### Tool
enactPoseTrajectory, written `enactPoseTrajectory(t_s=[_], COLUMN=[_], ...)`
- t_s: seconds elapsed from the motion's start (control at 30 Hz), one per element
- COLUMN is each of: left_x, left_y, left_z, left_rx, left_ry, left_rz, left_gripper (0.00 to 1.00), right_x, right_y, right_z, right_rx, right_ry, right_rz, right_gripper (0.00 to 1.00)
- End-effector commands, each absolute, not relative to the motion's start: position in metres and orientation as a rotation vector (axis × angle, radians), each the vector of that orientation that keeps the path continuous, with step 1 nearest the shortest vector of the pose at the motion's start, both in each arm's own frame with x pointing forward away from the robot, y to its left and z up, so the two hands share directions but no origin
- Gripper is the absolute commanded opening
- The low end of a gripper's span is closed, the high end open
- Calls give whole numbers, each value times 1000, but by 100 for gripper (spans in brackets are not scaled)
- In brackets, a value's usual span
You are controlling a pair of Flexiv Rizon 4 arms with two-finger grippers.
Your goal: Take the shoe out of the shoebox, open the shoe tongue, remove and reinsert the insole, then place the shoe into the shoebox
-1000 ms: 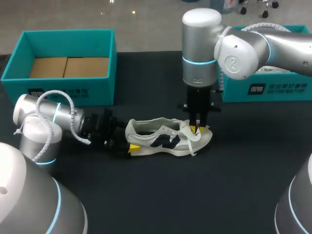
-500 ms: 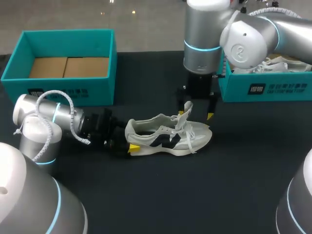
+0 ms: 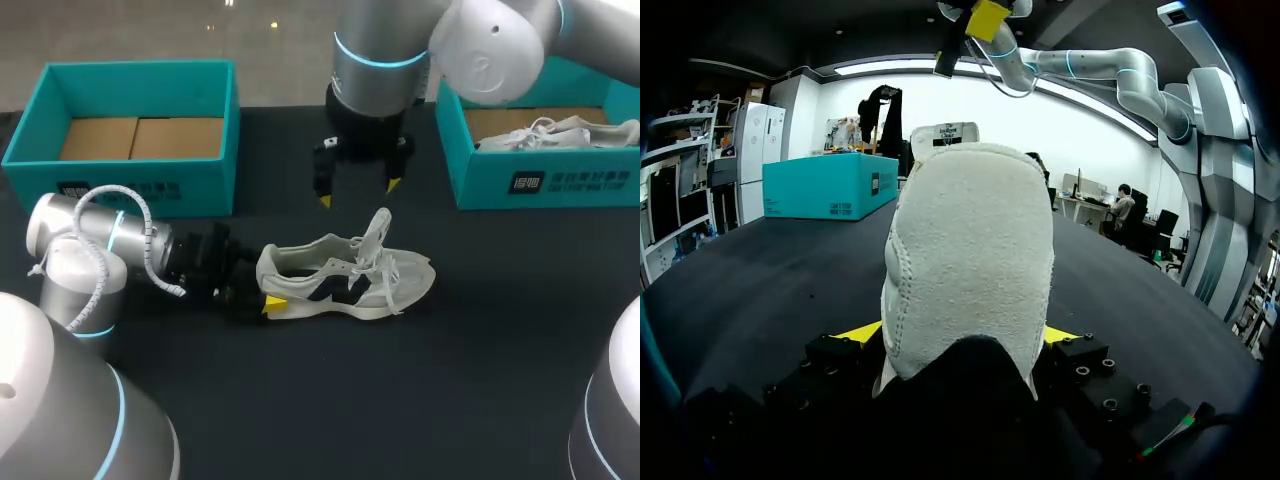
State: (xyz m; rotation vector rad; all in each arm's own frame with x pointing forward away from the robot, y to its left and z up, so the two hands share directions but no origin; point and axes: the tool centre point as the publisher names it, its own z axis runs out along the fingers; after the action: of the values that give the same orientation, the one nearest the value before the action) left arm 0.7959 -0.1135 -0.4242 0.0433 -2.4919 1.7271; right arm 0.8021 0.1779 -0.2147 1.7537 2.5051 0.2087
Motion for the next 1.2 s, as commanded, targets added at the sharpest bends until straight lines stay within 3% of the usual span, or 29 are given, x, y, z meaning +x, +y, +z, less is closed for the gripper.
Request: enactPoseTrajectory(t_s=[0.03, 0.6, 0.63, 0.8, 0.83, 0.87, 0.9, 1.2], left_x=[796, 796, 796, 796, 796, 796, 796, 796], left_y=[-113, -113, -113, -113, -113, -113, -113, -113], left_z=[-429, -429, -429, -429, -429, -429, -429, -429], left_rx=[43, 43, 43, 43, 43, 43, 43, 43], left_ry=[-2492, -2492, -2492, -2492, -2492, -2492, -2492, -2492], left_rz=[1726, 1726, 1726, 1726, 1726, 1726, 1726, 1726], left_gripper=[0, 0, 0, 0, 0, 0, 0, 0], right_x=[787, 789, 789, 786, 787, 788, 789, 793], right_y=[193, 194, 201, 206, 206, 206, 206, 207], right_z=[-211, -212, -211, -212, -212, -212, -213, -215], right_rx=[933, 989, 724, 336, 277, 275, 212, 202], right_ry=[2963, 2911, 2935, 2868, 2860, 2846, 2840, 2865], right_rz=[385, 321, 330, 230, 244, 237, 261, 195], right_gripper=[100, 100, 100, 100, 43, 12, 0, 0])
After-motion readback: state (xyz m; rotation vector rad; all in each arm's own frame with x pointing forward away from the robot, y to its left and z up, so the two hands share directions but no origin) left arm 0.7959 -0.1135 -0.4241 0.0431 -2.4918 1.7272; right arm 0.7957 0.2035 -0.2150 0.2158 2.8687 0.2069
